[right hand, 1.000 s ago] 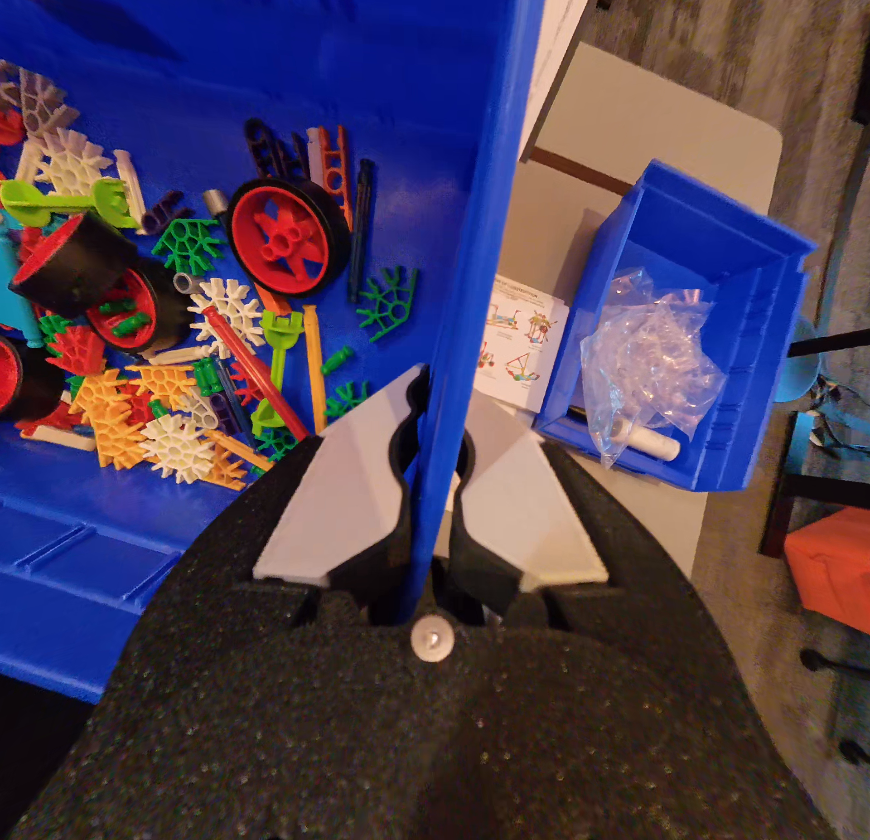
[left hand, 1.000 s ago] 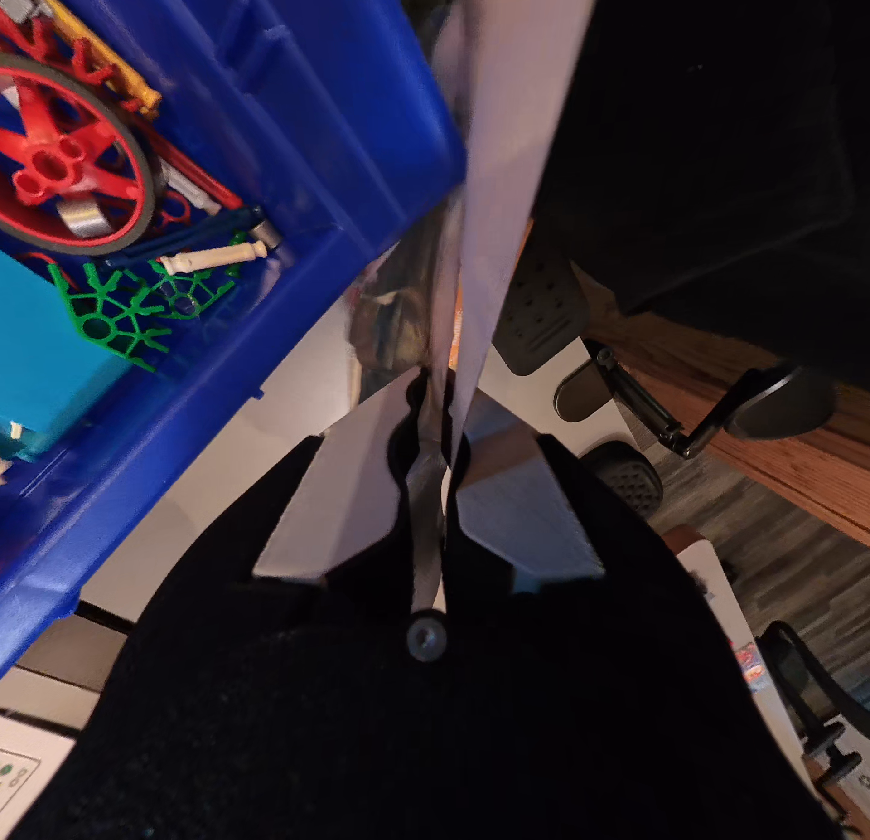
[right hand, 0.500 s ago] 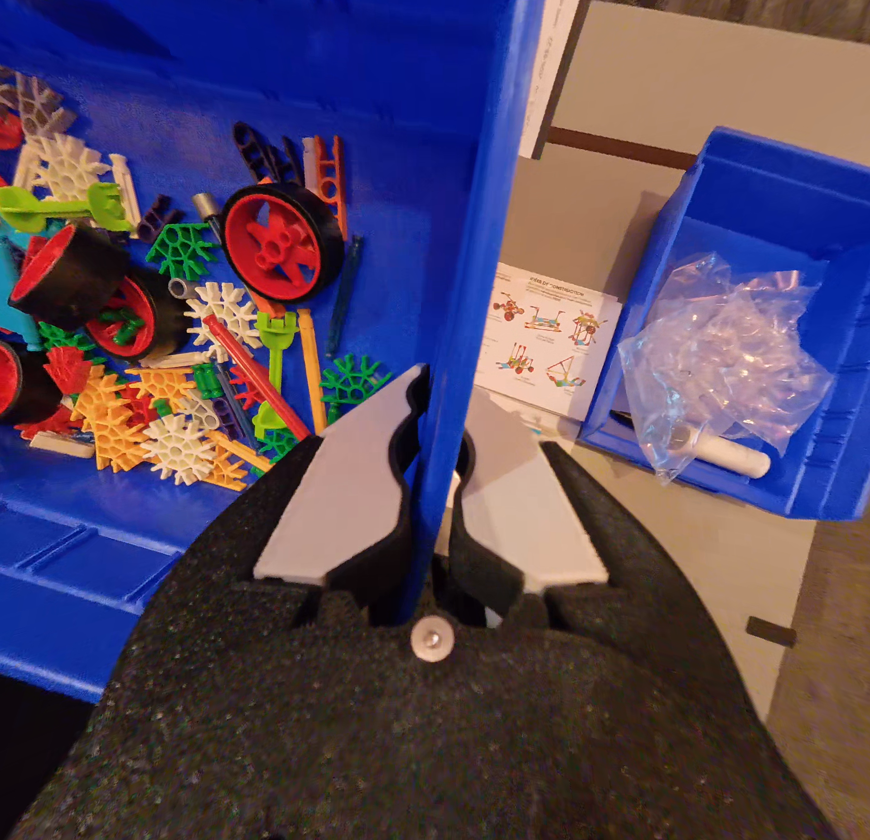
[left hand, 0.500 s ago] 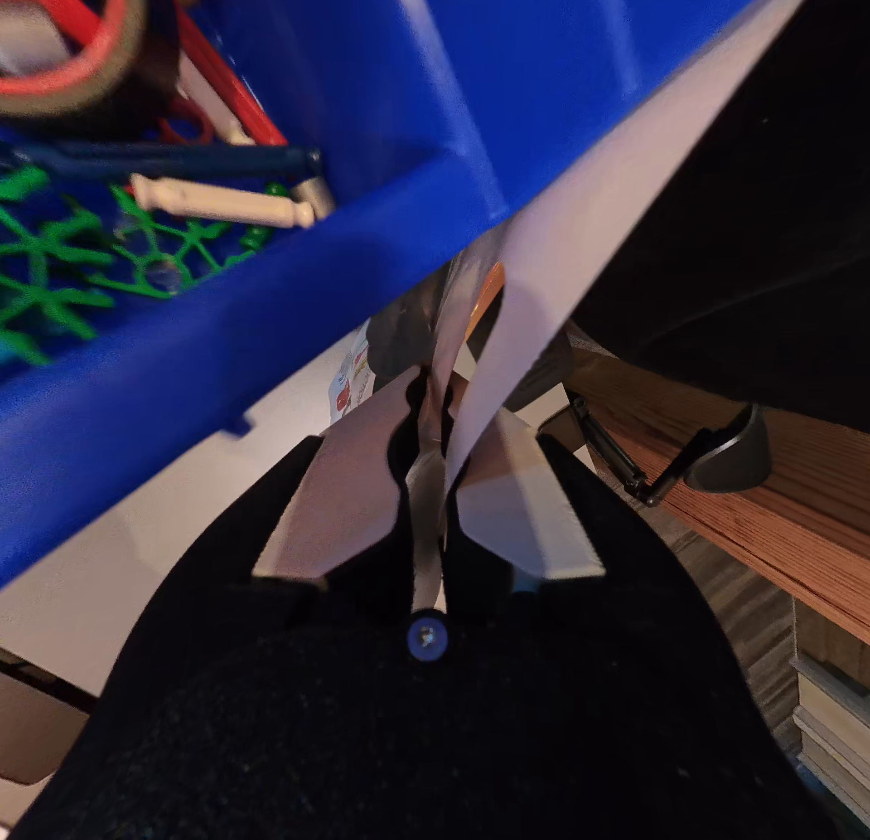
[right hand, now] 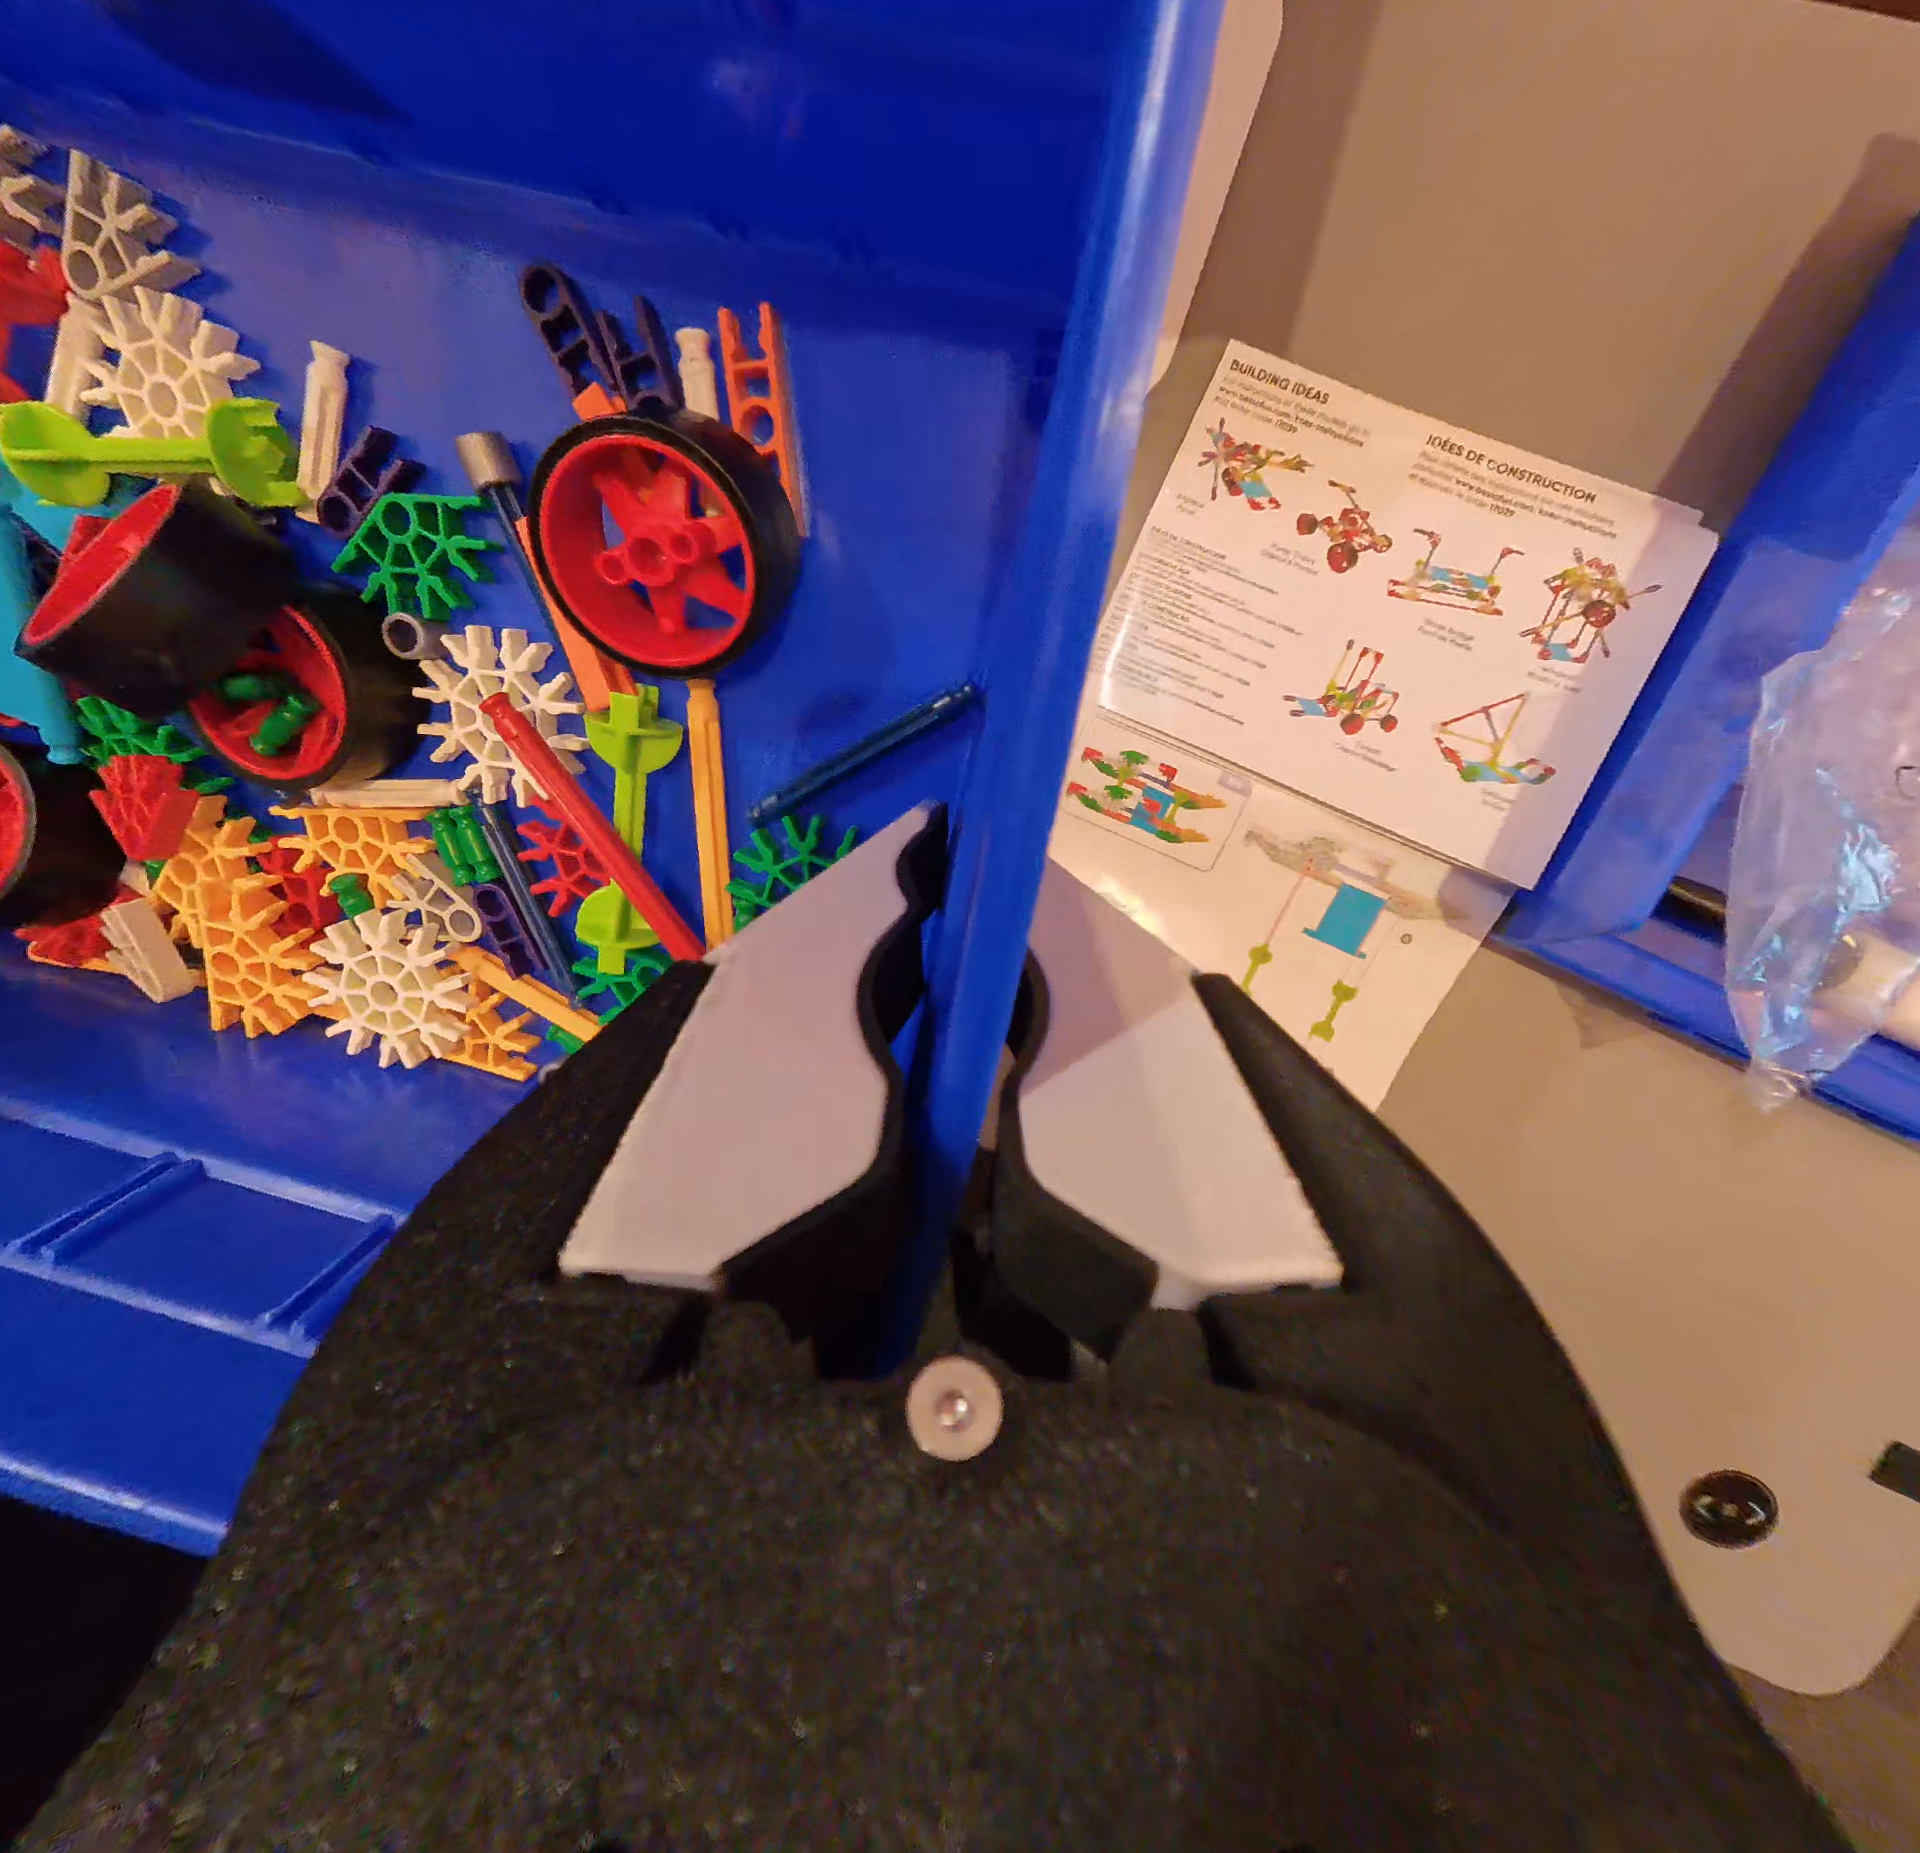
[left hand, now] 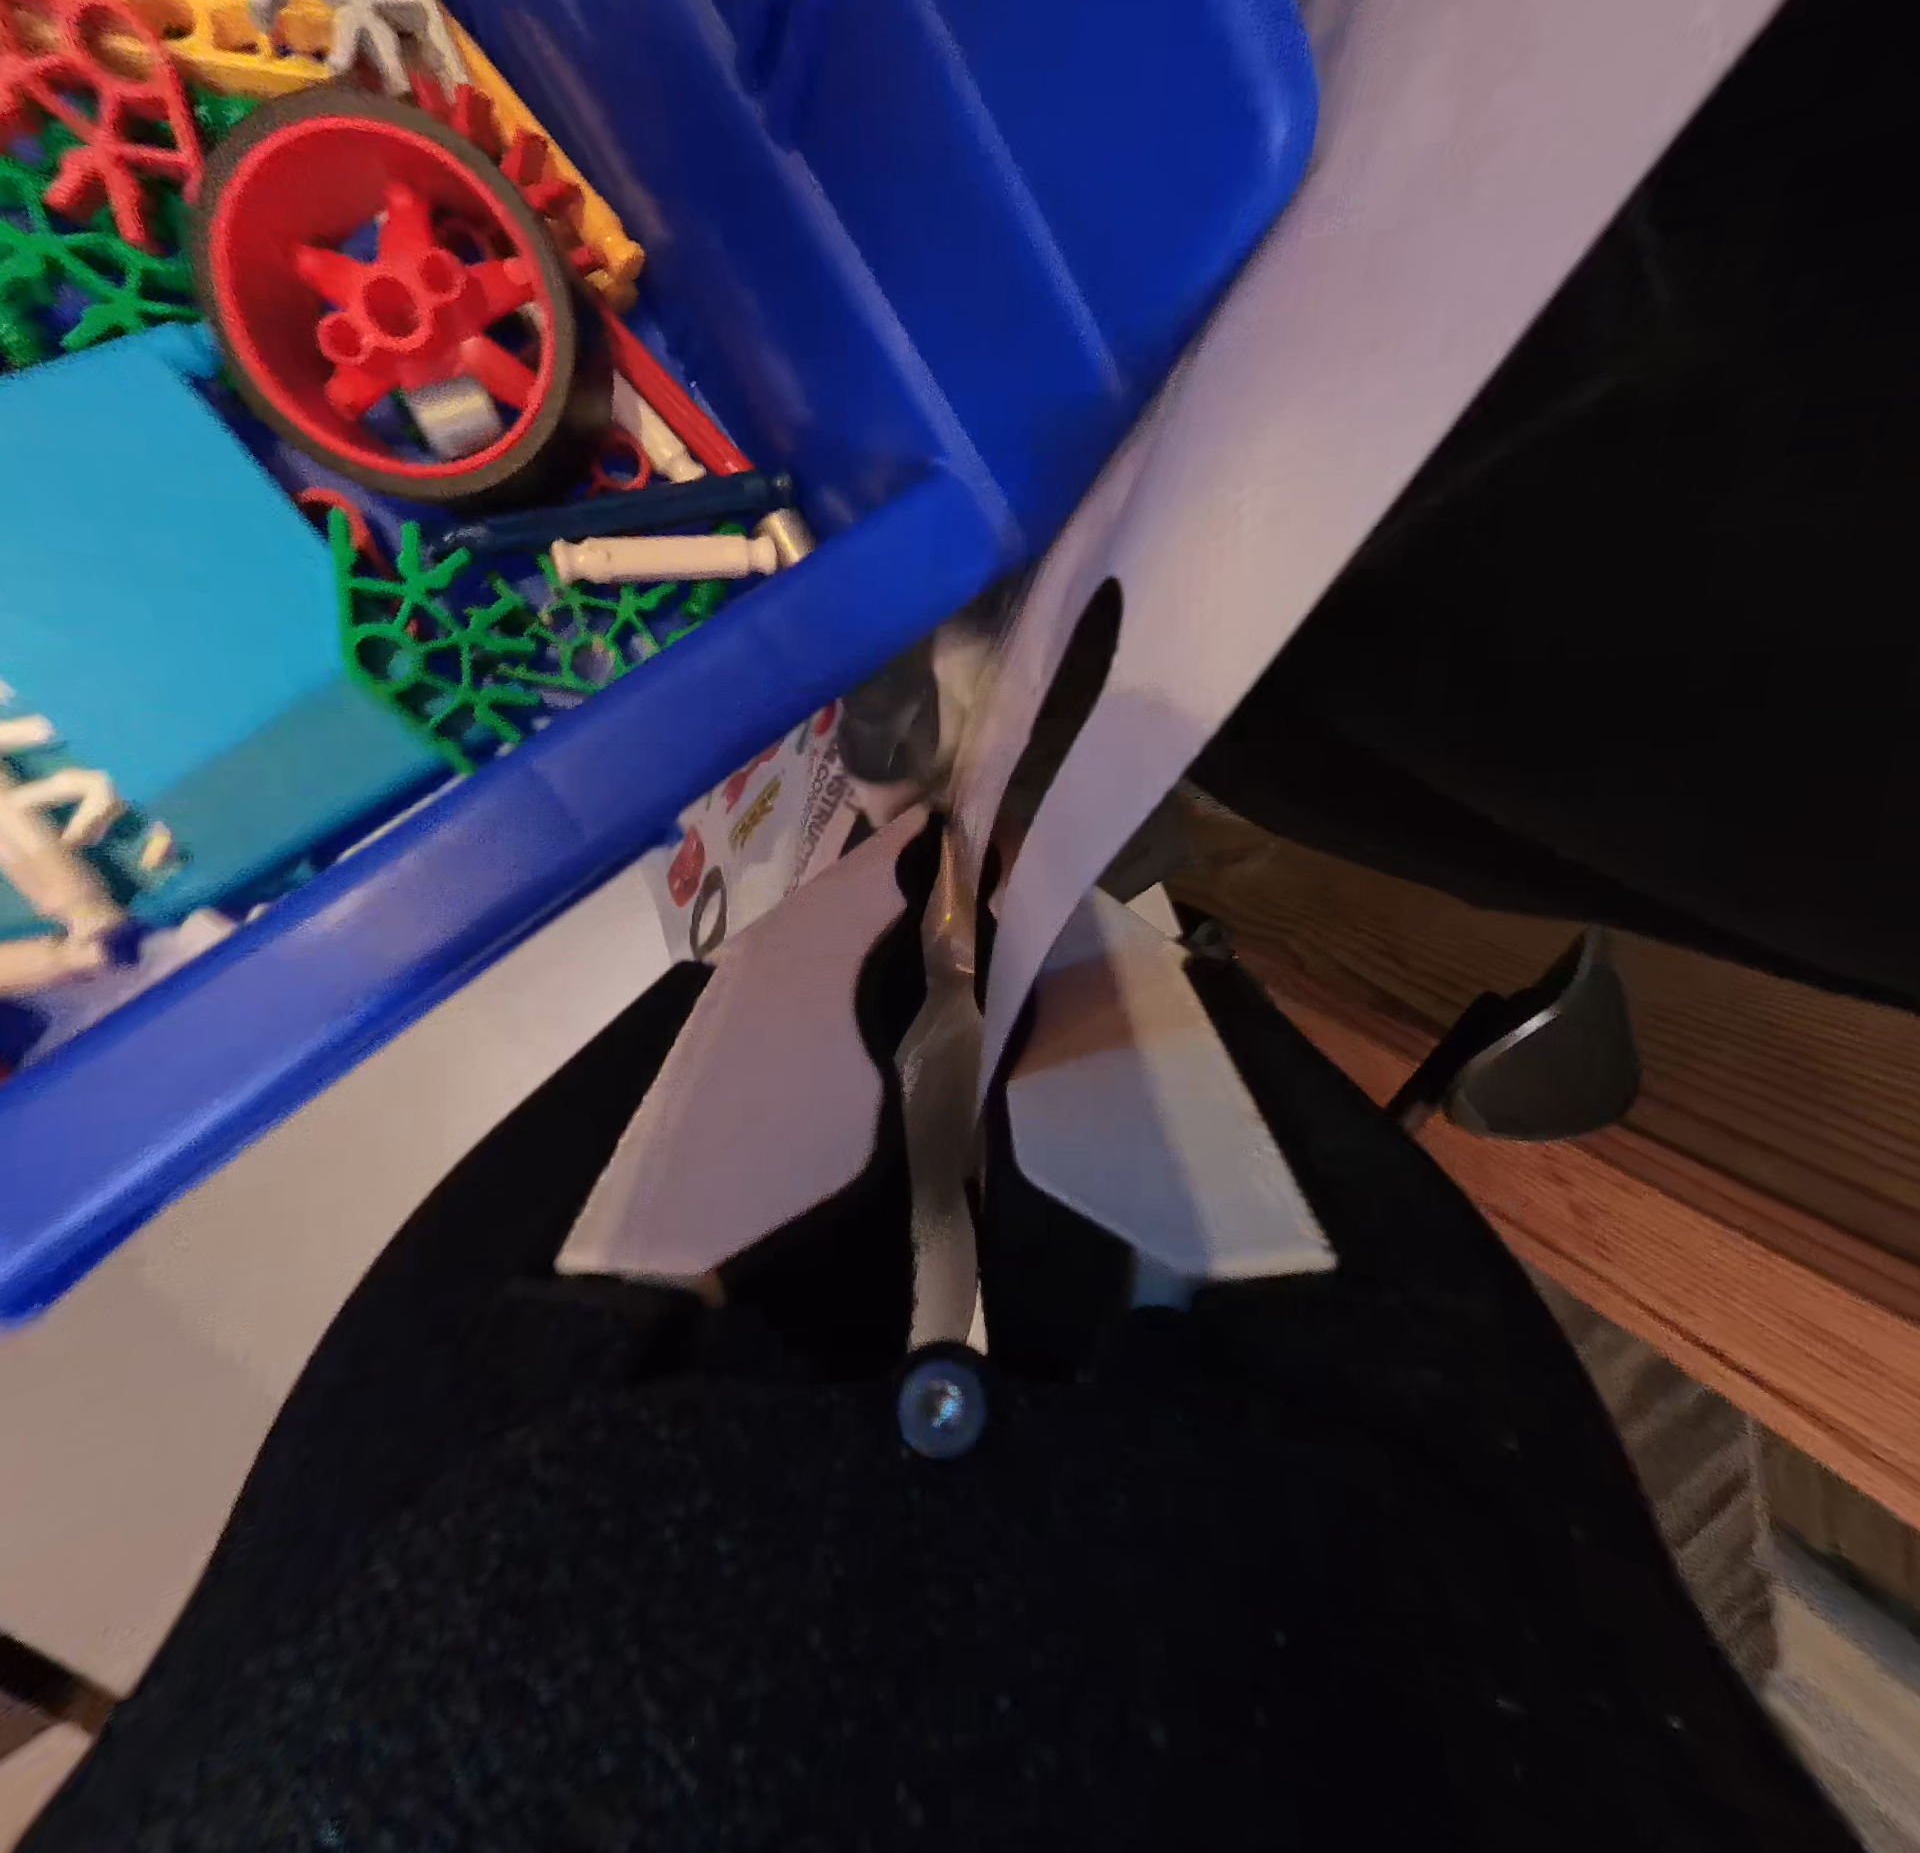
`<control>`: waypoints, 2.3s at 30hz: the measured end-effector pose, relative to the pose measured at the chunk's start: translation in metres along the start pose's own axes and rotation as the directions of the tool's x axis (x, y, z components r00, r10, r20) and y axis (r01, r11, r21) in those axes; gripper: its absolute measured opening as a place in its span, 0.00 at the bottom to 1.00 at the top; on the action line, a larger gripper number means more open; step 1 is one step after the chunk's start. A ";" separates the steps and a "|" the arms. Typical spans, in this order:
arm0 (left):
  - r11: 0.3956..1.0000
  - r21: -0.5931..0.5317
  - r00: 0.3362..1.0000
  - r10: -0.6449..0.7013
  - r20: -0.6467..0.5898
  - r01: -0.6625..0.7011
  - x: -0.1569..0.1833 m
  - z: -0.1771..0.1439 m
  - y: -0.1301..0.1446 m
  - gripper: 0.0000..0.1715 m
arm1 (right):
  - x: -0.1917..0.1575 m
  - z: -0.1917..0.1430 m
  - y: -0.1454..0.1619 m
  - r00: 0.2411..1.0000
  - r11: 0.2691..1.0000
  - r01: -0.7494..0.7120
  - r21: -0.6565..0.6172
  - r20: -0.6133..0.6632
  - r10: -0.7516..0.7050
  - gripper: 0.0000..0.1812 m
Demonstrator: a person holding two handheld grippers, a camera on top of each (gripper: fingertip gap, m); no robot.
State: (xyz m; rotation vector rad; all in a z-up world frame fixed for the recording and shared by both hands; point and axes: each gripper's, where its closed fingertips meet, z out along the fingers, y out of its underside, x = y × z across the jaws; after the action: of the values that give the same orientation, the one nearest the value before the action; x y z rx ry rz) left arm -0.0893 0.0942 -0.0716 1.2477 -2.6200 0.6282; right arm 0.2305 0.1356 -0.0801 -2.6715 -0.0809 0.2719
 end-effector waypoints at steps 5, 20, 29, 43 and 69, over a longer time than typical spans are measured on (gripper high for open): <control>0.997 0.027 0.997 -0.072 -0.006 0.072 -0.001 -0.006 0.002 0.00 | 0.004 0.000 -0.001 0.999 1.000 0.020 -0.008 -0.032 -0.020 0.00; 0.997 -0.031 0.993 -0.076 -0.093 0.074 0.010 -0.015 0.016 0.00 | 0.016 -0.014 0.004 0.999 1.000 -0.005 0.020 -0.040 0.006 0.00; 0.932 -0.336 0.945 0.017 -0.325 -0.132 -0.032 -0.031 0.040 0.00 | 0.047 -0.026 0.019 0.999 0.999 -0.020 0.041 -0.043 0.022 0.00; 0.988 0.025 0.975 0.148 0.164 -0.154 -0.116 0.071 -0.071 0.00 | 0.136 -0.043 0.096 0.970 0.984 -0.171 0.037 -0.167 0.175 0.00; 0.997 0.064 0.964 0.025 0.266 -0.043 -0.119 0.128 -0.054 0.02 | 0.128 0.026 0.126 0.952 0.983 -0.181 0.028 -0.247 0.182 0.00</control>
State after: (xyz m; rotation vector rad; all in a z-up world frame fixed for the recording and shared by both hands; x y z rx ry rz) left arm 0.0308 0.0903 -0.2094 1.3982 -2.8628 0.6004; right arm 0.3524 0.0469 -0.1815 -2.6867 0.2450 -0.0091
